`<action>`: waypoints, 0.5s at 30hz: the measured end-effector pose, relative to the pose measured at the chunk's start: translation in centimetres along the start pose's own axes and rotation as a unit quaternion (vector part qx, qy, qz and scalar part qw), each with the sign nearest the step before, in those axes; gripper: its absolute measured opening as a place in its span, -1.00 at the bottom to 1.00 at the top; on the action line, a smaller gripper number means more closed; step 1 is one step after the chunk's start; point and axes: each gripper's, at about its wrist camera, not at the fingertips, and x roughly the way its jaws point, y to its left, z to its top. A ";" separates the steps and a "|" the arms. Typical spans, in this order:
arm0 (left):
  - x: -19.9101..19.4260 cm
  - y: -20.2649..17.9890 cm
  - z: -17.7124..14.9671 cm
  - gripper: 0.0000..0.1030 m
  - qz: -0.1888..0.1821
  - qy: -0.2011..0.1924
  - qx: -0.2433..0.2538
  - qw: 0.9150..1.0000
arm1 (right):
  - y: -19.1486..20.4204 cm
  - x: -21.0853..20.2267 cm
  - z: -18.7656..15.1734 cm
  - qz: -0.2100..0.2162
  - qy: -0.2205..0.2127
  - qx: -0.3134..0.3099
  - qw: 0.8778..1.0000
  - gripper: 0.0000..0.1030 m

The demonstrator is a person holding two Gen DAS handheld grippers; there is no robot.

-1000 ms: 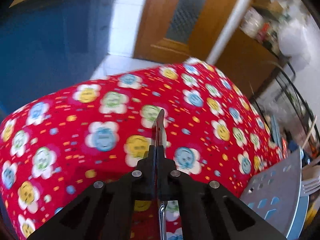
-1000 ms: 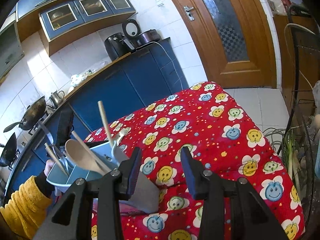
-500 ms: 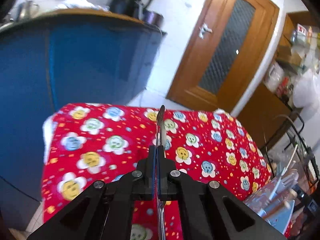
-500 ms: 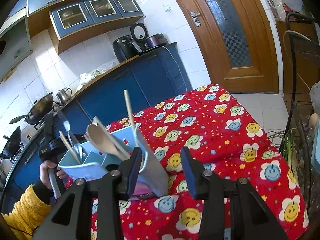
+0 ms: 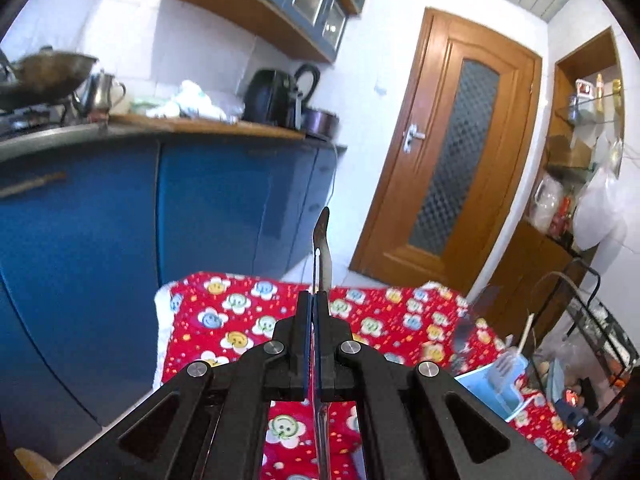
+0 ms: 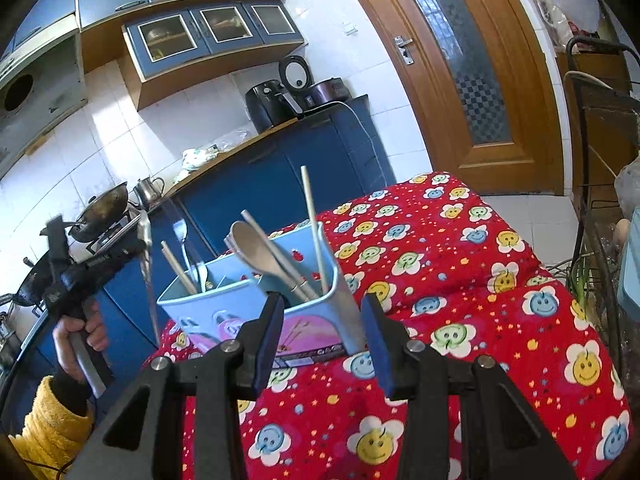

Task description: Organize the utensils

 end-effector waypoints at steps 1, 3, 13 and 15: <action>-0.8 -0.4 0.3 -0.99 0.000 -0.010 0.000 1.000 | 0.1 -0.2 -0.1 0.001 -0.001 -0.001 1.000 -0.15; -1.8 -1.1 0.7 -0.99 0.000 -0.025 -0.002 1.000 | 0.3 -0.4 -0.4 0.004 -0.003 -0.001 1.000 -0.15; -4.3 -6.0 2.1 -0.99 0.001 -0.117 -0.004 0.993 | -0.1 -0.8 -1.3 0.011 0.001 0.008 1.000 -0.15; -4.1 -7.0 2.2 -0.99 0.003 -0.129 0.000 0.992 | -0.2 -1.0 -1.4 0.012 0.000 0.009 1.000 -0.14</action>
